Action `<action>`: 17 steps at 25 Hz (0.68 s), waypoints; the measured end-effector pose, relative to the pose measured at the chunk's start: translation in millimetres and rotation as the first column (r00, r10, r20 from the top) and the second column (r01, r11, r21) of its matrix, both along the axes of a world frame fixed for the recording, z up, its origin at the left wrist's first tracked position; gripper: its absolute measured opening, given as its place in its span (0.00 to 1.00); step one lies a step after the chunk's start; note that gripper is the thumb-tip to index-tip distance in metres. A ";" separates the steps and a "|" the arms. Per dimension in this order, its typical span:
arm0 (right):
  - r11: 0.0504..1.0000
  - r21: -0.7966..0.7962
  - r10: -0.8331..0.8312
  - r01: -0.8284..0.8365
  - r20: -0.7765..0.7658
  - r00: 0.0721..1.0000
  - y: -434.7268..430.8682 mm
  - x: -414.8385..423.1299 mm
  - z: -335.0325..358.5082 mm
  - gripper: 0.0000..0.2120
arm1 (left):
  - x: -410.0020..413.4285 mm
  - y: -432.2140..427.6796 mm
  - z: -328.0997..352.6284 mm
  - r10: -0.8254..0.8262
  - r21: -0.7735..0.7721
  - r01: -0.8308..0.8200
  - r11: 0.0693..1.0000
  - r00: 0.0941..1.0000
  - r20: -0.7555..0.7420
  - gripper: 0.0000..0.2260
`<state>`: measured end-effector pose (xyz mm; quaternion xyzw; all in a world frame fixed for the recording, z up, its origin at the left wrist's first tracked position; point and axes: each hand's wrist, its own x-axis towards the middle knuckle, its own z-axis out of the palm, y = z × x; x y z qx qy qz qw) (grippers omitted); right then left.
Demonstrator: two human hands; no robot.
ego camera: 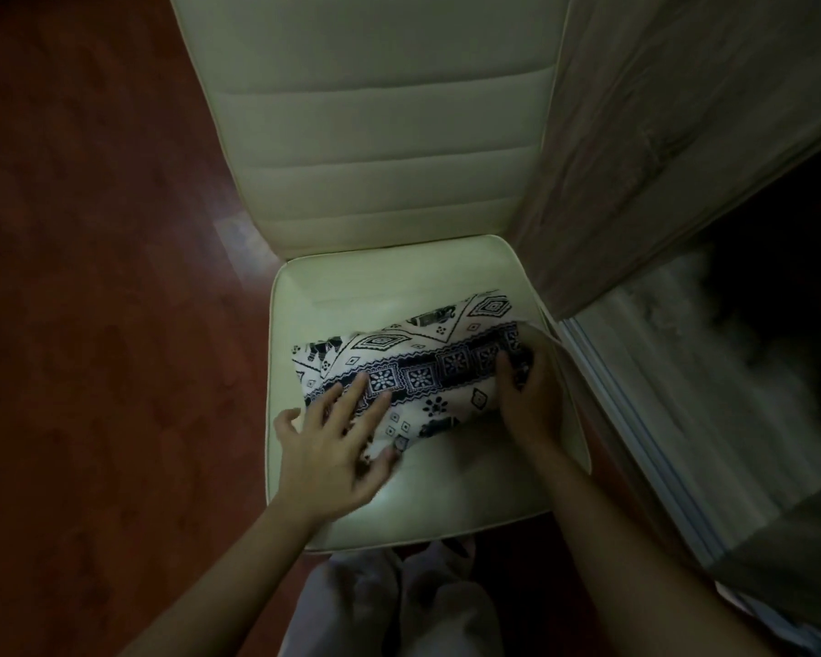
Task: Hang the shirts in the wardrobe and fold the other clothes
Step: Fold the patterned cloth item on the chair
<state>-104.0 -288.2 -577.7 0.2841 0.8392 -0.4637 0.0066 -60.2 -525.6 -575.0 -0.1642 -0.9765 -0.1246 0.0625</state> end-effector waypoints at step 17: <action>0.907 0.419 -0.007 -0.033 0.094 0.996 2.1 -47.1 -4.5 0.19 | -73.0 11.2 -6.2 0.758 0.185 -0.834 0.520 0.551 0.349 0.17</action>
